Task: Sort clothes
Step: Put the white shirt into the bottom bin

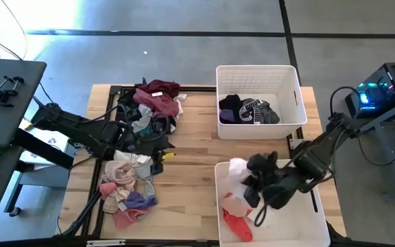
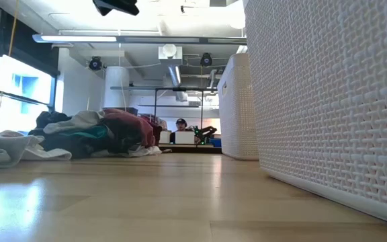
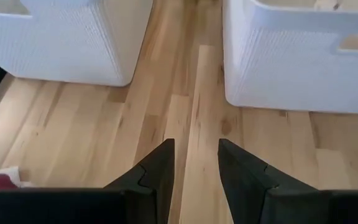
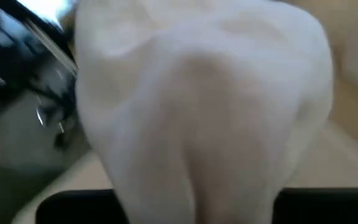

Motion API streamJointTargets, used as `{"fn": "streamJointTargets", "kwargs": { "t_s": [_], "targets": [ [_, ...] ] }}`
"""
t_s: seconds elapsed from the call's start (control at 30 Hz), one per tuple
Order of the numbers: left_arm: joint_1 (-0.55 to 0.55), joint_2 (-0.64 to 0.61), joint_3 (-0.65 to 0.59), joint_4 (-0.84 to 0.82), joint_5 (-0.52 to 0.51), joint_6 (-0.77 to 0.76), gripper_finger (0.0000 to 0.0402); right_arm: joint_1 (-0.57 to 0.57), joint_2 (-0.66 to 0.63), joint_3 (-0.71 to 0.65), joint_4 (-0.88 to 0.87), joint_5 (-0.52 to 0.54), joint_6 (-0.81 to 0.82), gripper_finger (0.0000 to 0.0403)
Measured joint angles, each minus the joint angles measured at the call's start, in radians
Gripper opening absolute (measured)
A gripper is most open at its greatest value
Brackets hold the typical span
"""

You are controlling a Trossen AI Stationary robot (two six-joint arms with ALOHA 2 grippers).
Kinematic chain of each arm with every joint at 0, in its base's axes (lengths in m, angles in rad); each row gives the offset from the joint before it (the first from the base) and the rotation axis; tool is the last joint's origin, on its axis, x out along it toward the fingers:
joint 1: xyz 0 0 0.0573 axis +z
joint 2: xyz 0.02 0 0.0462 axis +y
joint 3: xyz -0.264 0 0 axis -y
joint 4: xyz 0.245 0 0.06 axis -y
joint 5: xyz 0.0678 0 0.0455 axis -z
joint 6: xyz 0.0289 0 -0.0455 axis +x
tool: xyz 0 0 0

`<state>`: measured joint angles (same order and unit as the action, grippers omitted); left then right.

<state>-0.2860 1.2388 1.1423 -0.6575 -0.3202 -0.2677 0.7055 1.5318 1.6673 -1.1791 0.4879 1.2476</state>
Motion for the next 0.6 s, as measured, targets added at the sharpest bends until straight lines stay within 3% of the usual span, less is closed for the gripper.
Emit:
{"fn": "streamJointTargets", "kwargs": {
  "t_s": [0.27, 0.6],
  "targets": [
    [0.005, 0.0, 0.0, 0.053, 0.0, 0.025, 0.0113, 0.0, 0.0, -0.219, 0.095, -0.262, 0.163, 0.0001],
    [0.005, 0.0, 0.0, 0.058, 0.0, 0.025, 0.0113, 0.0, 0.0, -0.488, 0.42, -0.395, 0.241, 0.0]
  ]
}}
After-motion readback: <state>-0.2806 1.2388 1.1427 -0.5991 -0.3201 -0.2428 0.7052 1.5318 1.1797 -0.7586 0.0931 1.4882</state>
